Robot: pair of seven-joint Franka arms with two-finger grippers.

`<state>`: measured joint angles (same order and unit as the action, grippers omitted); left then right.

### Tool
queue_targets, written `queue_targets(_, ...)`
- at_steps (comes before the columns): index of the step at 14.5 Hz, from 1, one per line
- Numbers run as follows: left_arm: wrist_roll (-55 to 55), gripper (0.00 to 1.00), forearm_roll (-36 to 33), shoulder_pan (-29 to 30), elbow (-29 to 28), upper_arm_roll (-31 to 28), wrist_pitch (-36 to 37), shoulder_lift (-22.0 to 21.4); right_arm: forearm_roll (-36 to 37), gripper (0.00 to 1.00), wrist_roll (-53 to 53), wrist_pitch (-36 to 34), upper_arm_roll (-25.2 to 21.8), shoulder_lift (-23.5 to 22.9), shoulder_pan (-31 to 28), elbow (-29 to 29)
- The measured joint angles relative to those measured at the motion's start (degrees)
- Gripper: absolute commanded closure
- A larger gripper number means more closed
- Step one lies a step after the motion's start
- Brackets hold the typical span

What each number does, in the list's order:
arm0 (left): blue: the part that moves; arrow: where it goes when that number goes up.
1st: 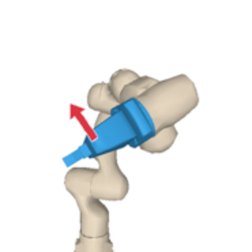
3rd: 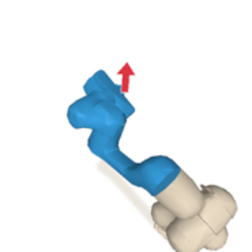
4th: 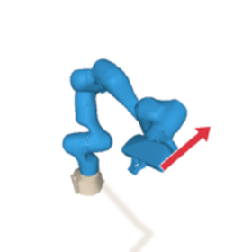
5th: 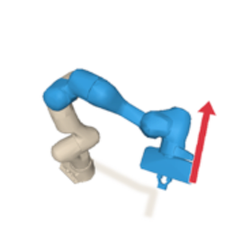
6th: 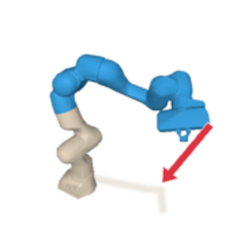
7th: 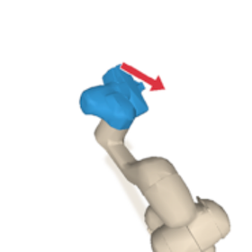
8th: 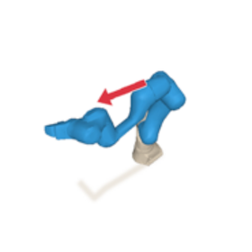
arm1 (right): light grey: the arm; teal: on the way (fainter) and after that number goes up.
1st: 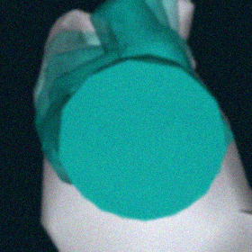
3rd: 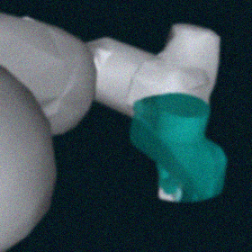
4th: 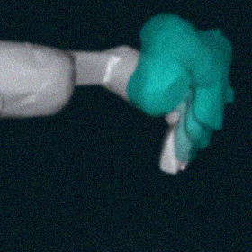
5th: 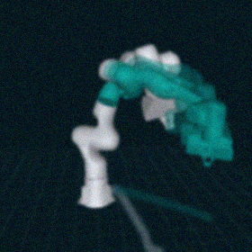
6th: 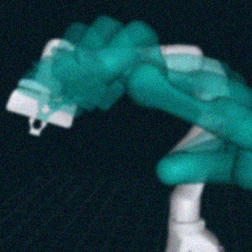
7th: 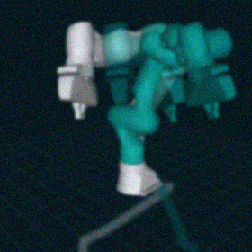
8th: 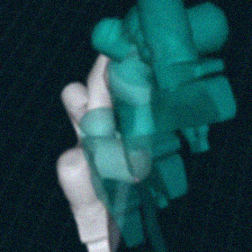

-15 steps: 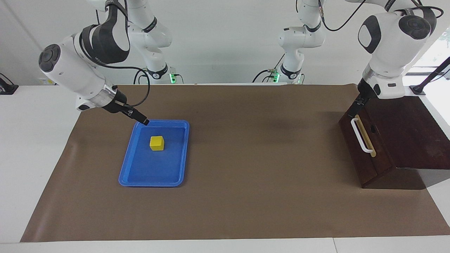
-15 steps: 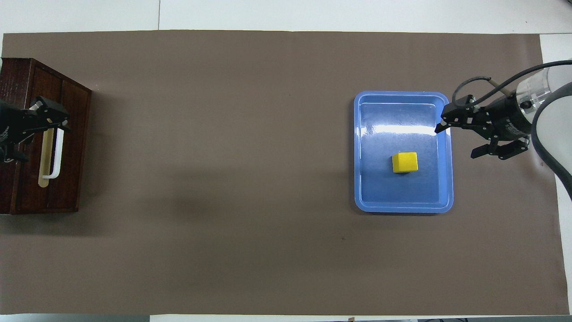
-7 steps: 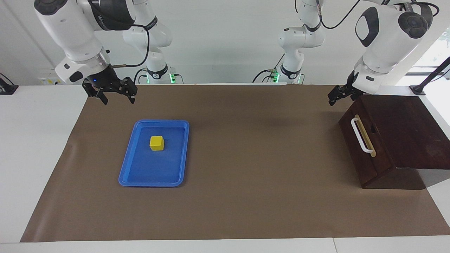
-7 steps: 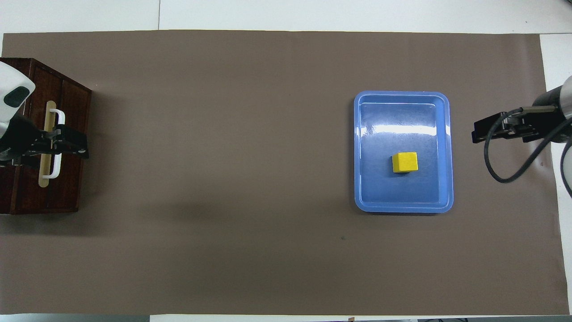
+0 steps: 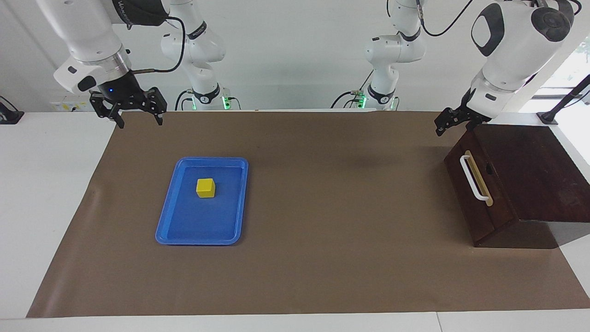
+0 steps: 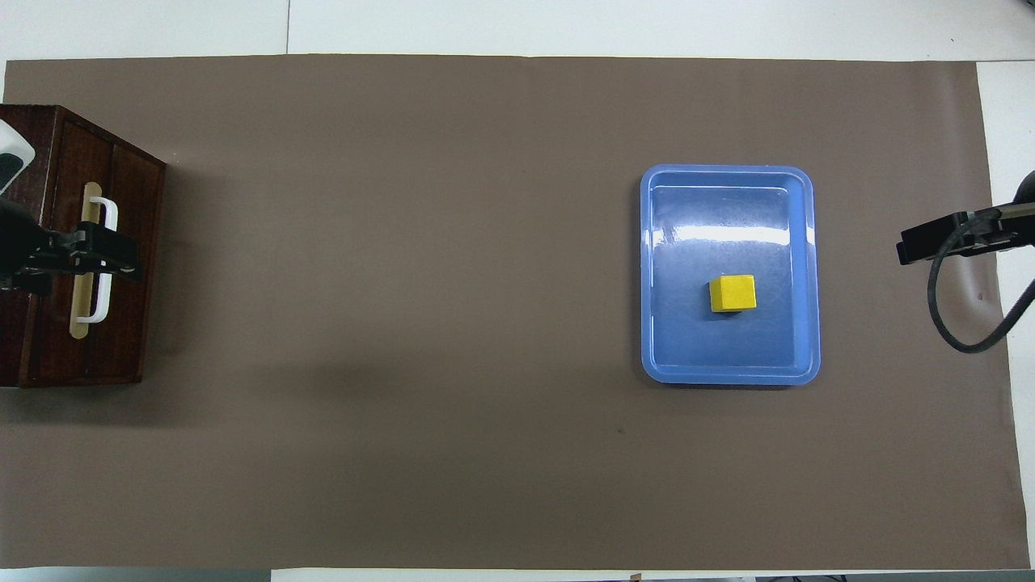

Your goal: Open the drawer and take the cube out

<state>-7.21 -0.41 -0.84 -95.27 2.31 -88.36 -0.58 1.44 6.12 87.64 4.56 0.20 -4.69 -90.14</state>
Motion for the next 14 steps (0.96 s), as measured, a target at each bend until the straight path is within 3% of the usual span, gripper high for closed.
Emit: queue_targets(14, 0.51, 0.00, 0.02, 0.05, 0.43, -0.49, -0.01, 0.24, 0.00, 0.00, 0.00, -0.01, 0.08, -0.66, -0.15, -0.83)
